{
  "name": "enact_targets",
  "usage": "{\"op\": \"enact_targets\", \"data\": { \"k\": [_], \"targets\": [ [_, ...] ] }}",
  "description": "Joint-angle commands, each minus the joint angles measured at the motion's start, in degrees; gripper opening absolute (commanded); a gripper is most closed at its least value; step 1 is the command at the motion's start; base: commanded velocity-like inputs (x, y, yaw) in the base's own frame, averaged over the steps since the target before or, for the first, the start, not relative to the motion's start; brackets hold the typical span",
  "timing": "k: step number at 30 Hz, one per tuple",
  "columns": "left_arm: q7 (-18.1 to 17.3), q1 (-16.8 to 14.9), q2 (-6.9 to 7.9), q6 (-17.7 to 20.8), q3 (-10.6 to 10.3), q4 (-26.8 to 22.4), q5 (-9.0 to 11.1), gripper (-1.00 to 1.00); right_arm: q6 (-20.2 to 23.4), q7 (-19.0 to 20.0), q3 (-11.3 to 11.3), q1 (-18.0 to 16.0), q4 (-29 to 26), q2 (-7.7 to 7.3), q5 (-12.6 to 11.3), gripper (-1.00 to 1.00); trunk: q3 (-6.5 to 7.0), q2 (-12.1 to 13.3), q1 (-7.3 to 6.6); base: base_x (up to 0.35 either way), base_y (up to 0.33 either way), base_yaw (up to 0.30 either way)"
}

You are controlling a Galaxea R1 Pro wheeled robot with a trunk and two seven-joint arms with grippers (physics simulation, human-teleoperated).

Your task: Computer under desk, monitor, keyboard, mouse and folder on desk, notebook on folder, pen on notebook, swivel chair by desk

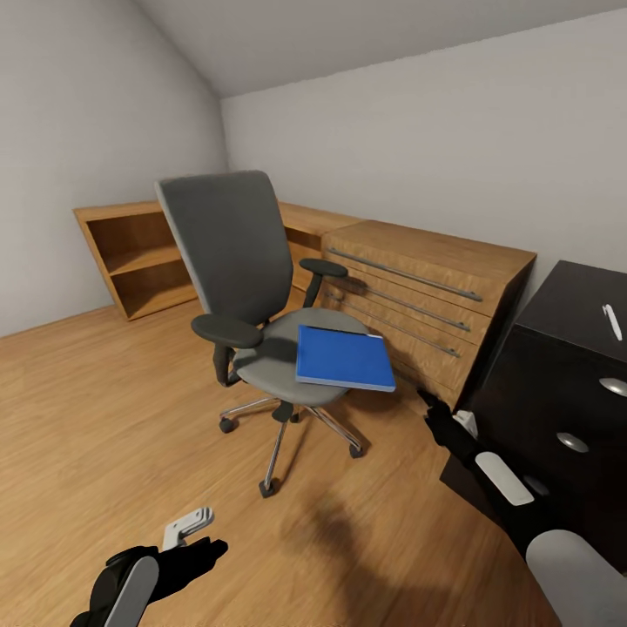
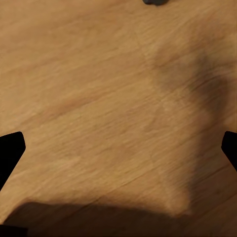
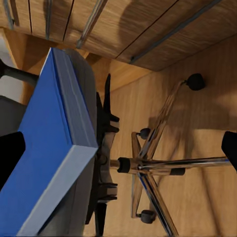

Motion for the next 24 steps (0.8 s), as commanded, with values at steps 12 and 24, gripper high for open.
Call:
{"op": "enact_targets", "data": {
  "k": [12,24],
  "targets": [
    [0.4,0.0,0.01,0.1,-0.1,-0.1,0.5,1.00,1.9,8.4,0.2,0.3,0.0,-0.18,-0.1,1.00,-0.05,0.0,-0.01,0.000,0.000,0.000],
    [0.7,0.0,-0.03,0.1,-0.1,-0.1,0.5,1.00,2.1,8.7,0.2,0.3,-0.1,-0.15,-0.2,1.00,-2.27,-0.2,0.25,0.000,0.000,0.000]
  ]
}}
